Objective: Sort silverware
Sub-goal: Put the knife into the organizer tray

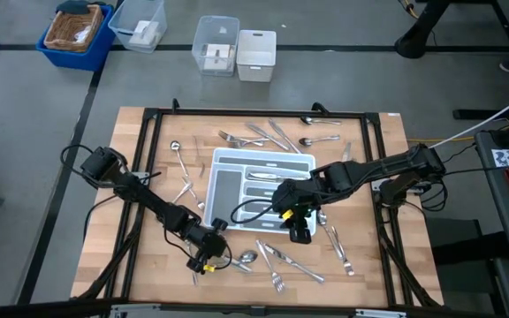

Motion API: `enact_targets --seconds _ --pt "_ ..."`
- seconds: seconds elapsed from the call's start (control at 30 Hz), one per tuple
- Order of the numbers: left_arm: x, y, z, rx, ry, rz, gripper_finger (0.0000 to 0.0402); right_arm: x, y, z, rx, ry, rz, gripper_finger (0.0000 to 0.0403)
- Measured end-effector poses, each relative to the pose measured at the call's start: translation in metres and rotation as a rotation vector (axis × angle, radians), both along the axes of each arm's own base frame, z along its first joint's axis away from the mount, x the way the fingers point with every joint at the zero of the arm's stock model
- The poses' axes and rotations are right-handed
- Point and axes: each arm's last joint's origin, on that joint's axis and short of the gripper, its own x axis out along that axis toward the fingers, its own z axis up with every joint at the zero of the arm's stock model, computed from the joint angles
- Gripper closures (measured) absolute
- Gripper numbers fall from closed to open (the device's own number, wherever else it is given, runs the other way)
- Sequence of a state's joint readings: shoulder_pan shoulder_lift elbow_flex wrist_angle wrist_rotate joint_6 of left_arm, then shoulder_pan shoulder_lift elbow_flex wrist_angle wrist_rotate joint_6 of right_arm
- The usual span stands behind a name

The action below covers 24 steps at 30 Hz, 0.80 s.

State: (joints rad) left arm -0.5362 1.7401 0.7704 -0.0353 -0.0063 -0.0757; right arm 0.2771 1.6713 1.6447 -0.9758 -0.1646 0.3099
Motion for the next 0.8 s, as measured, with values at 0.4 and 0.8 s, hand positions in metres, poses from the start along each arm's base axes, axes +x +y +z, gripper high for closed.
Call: enact_targets --seconds 0.4,0.8 --pt "-0.001 0.001 0.023 -0.087 -0.069 0.054 0.0374 -0.002 -0.001 -0.001 -0.008 0.027 -0.002 0.0256" --pt "0.002 0.013 0.057 -0.129 -0.209 0.134 0.037 -0.011 -0.006 0.0 -0.079 0.074 -0.032 0.0256"
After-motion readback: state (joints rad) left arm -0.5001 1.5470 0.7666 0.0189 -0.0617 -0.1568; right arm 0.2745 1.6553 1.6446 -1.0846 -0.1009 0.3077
